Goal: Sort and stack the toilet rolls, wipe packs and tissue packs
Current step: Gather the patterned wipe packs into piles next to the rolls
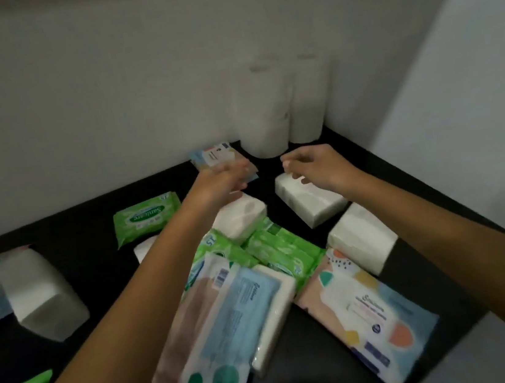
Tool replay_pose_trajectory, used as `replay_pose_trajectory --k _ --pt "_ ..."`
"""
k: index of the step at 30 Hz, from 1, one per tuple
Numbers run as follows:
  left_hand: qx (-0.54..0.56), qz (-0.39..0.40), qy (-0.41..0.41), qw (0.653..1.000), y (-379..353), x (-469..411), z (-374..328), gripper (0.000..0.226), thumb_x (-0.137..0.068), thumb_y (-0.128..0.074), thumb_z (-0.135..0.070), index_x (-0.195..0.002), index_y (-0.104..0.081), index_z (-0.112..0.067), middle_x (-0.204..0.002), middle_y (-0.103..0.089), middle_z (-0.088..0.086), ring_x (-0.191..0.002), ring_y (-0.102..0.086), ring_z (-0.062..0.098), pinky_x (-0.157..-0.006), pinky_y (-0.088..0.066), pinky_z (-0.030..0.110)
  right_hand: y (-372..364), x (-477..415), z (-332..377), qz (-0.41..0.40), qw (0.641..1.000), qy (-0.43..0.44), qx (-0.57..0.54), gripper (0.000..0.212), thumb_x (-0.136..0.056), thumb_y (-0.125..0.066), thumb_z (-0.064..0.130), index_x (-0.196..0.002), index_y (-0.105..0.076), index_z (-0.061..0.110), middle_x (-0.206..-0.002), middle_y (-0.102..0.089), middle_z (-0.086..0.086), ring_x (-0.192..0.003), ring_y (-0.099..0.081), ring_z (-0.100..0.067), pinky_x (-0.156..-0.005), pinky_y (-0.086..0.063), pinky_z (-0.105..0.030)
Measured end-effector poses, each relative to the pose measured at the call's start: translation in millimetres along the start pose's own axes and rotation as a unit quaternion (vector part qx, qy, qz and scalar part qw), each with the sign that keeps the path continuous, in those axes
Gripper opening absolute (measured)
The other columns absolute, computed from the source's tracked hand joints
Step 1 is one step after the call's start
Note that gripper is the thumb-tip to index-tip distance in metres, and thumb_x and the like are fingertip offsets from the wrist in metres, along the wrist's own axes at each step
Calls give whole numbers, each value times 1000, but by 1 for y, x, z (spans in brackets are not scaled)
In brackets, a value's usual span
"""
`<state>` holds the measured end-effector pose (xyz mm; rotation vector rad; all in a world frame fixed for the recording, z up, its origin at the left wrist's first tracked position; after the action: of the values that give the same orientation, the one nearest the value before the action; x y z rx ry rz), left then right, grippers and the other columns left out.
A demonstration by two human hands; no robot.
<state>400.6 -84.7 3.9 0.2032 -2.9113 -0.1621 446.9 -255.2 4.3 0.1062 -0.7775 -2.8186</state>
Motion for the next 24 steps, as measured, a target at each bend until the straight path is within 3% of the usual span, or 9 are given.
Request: replay_pose_trajectory --k 3,7,12,15,18,20,23,24 --pt "0 51 16 999 -22 24 2 27 -88 -58 -11 -113 -63 -17 -88 -61 -2 -81 -56 11 -78 -47 21 4 29 -6 -7 1000 -12 -1 28 -90 -57 16 -115 -64 7 -95 -60 -4 -73 -54 -6 -73 -44 -19" --pt "-29 80 27 996 -47 56 12 22 -88 -58 -14 -109 -62 -21 -104 -62 3 -93 -58 15 -81 -48 21 8 68 -22 -12 999 -34 -1 24 -89 -58 18 -111 -65 12 -96 -61 -6 -89 -57 -16 -86 -49 -33" --pt "16 72 22 997 -70 100 20 20 -87 -59 -12 -105 -63 -21 -106 -64 6 -95 -60 16 -80 -50 20 13 106 -40 27 999 -19 15 23 -89 -57 15 -111 -64 13 -97 -63 -6 -88 -57 -14 -68 -44 -18" --pt "44 49 27 997 -85 126 28 20 -88 -58 -13 -105 -63 -21 -106 -64 5 -95 -59 15 -79 -49 21 25 120 -45 48 998 -19 24 24 -89 -56 14 -112 -63 12 -103 -62 -3 -93 -55 -12 -73 -44 -17" --pt "32 16 47 998 -103 145 43 20 -88 -58 -14 -104 -64 -23 -104 -64 2 -94 -59 15 -84 -49 24 36 136 -56 77 995 -36 55 23 -89 -56 16 -111 -64 13 -102 -65 -6 -92 -58 -13 -85 -49 -31" --pt "5 -17 61 998 -115 156 57 21 -88 -57 -15 -106 -64 -23 -105 -63 1 -93 -58 14 -86 -48 24 40 149 -67 100 990 -45 84 22 -89 -56 17 -109 -63 12 -103 -65 -8 -91 -58 -15 -83 -50 -32" --pt "-32 -91 88 991 -130 170 81 32 -87 -57 -14 -119 -61 -14 -108 -61 2 -78 -53 4 -68 -44 16 42 166 -90 87 988 -49 121 25 -89 -56 16 -113 -61 10 -108 -60 -7 -100 -57 -19 -72 -43 -22" --pt "-38 -113 101 988 -135 174 90 38 -87 -57 -14 -125 -57 -13 -112 -60 4 -81 -54 5 -69 -42 17 42 172 -99 80 986 -51 136 27 -89 -56 17 -115 -60 9 -112 -59 -7 -105 -56 -19 -75 -42 -22"
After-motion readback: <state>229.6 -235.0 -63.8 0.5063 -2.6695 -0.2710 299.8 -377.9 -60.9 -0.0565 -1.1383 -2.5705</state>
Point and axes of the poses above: each hand's wrist, its own x-axis away from the middle knuckle, its own y-axis out of the back of the hand, z = x × y, the point moved 2 cm from there along -x, towards the middle knuckle
